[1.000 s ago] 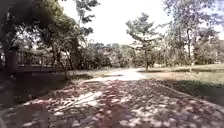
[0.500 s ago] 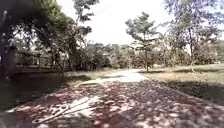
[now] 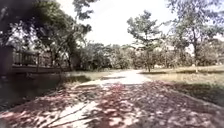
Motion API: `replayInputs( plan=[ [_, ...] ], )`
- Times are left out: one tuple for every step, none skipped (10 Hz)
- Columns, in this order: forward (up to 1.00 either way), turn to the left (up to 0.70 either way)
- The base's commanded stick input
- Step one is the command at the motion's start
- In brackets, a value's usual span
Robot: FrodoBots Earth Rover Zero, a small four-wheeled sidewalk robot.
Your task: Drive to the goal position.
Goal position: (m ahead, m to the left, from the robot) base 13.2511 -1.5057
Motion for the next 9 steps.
replayInputs(
  plan=[
    [0.7, 0.0],
    [0.7, -0.12],
    [0.7, -0.26],
    [0.7, -0.32],
    [0.7, -0.35],
    [0.7, 0.0],
    [0.7, 0.0],
    [0.7, -0.15],
    [0.7, -0.33]
  ],
)
